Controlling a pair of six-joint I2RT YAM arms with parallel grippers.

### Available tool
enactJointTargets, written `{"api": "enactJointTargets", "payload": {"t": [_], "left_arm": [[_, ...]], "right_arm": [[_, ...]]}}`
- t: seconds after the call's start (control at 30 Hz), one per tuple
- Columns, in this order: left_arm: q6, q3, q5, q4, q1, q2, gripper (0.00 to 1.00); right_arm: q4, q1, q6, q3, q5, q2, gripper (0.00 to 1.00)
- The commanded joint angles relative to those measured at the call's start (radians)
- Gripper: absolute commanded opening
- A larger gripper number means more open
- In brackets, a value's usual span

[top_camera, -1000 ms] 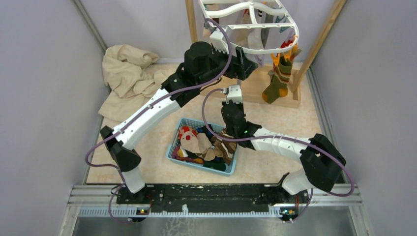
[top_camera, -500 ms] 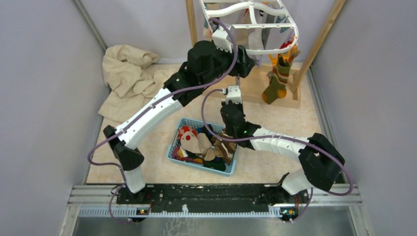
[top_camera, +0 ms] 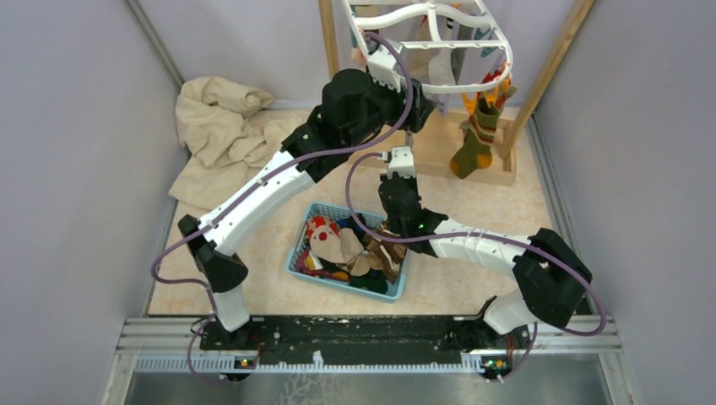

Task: Remove the socks clipped to the hanger
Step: Remove the sock from the hanger.

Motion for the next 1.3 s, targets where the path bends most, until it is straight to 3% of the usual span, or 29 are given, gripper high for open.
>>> {"api": "enactJointTargets", "payload": {"t": [0.0,0.2,0.47,0.77,1.27], "left_arm": [[0.062,-0.021,-0.011,0.022,-0.005,-0.002,0.73],[0.086,-0.031,-0.042,0.025,-0.005,0.003,0.70],[0.087,-0.001,-0.034,0.036,-0.005,0.024,0.58],[0.076,0.029,-0.026,0.036,-0.003,0.050,0.57],[0.060,0.039,-0.026,0.051,0.000,0.039,0.44]], "right_arm": [[0.029,0.011,0.001,0.046,0.020,-0.003,0.00],[0.029,0.011,-0.002,0.050,0.018,-0.004,0.00],[0.028,0.011,-0.002,0.046,0.022,-0.004,0.00],[0.029,0.011,-0.002,0.041,0.021,-0.005,0.00],[0.035,0.011,0.002,0.030,0.021,-0.004,0.00]]}}
